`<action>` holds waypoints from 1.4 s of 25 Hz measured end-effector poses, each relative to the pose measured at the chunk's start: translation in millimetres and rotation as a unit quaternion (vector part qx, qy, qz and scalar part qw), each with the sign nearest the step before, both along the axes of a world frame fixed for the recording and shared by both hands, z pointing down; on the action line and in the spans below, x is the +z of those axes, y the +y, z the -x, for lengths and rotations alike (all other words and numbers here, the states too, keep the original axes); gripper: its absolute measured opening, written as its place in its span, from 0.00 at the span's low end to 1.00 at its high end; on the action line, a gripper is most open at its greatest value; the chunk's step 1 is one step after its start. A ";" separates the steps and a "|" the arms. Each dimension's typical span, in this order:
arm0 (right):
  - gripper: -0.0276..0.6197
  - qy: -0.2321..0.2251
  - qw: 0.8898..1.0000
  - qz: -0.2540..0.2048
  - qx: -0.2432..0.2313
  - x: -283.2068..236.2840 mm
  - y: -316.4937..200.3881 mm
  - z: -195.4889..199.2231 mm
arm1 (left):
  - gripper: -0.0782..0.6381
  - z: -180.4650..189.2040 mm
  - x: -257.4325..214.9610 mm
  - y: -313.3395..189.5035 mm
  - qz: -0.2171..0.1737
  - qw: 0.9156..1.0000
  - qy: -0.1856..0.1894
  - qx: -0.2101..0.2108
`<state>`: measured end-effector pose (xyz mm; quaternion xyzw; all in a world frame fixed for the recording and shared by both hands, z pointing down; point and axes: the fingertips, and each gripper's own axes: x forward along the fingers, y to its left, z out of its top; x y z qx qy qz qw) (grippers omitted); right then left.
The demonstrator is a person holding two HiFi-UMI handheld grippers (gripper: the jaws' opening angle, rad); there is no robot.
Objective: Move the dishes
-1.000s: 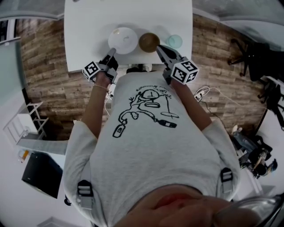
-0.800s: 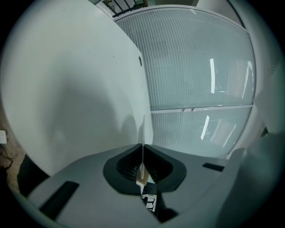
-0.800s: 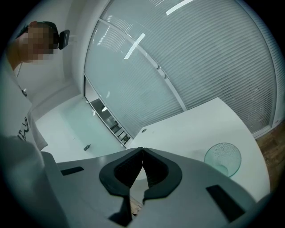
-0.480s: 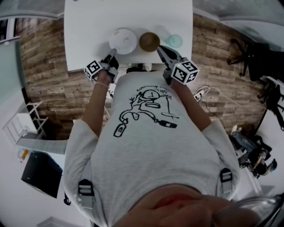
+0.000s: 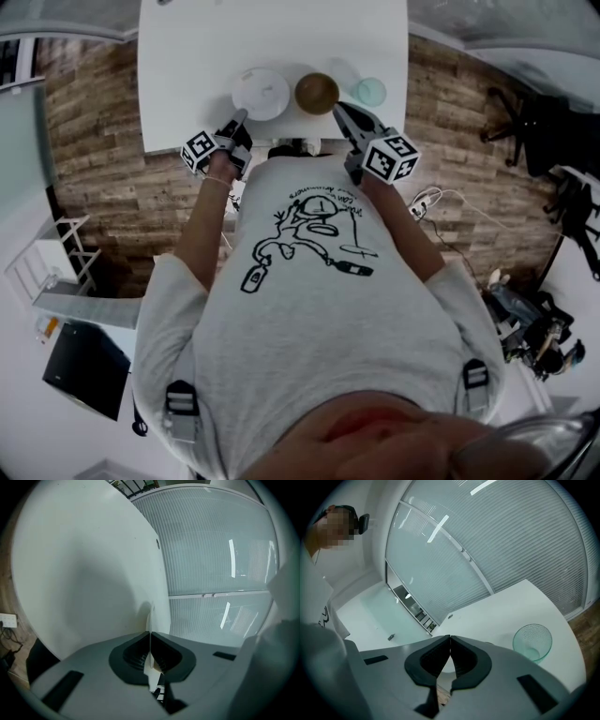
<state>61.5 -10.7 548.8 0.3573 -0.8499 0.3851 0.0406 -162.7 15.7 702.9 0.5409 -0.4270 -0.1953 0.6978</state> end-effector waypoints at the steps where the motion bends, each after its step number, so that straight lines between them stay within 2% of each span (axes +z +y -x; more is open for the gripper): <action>1: 0.10 -0.001 1.000 0.000 0.000 0.3 -0.4 0.4 | 0.12 1.0 2.0 -0.5 0.002 1.000 -0.003 -0.002; 9: 0.10 -0.005 1.000 0.003 0.004 1.2 1.1 1.7 | 0.12 2.2 5.8 -8.7 0.013 0.999 -0.044 -0.003; 19: 0.10 -0.003 1.000 0.004 0.011 3.2 -0.7 -0.1 | 0.13 3.2 17.2 -3.8 0.060 0.993 -0.098 0.025; 22: 0.10 -0.002 1.000 0.002 0.011 2.5 -0.6 0.9 | 0.14 4.3 20.9 0.0 0.074 0.991 -0.107 0.033; 26: 0.10 -0.002 1.000 0.002 0.012 2.2 -2.2 0.5 | 0.21 3.5 24.6 2.4 0.090 0.988 -0.121 0.041; 35: 0.10 0.002 1.000 -0.003 0.013 1.1 -4.5 3.8 | 0.27 6.1 26.8 3.8 0.097 0.986 -0.126 0.049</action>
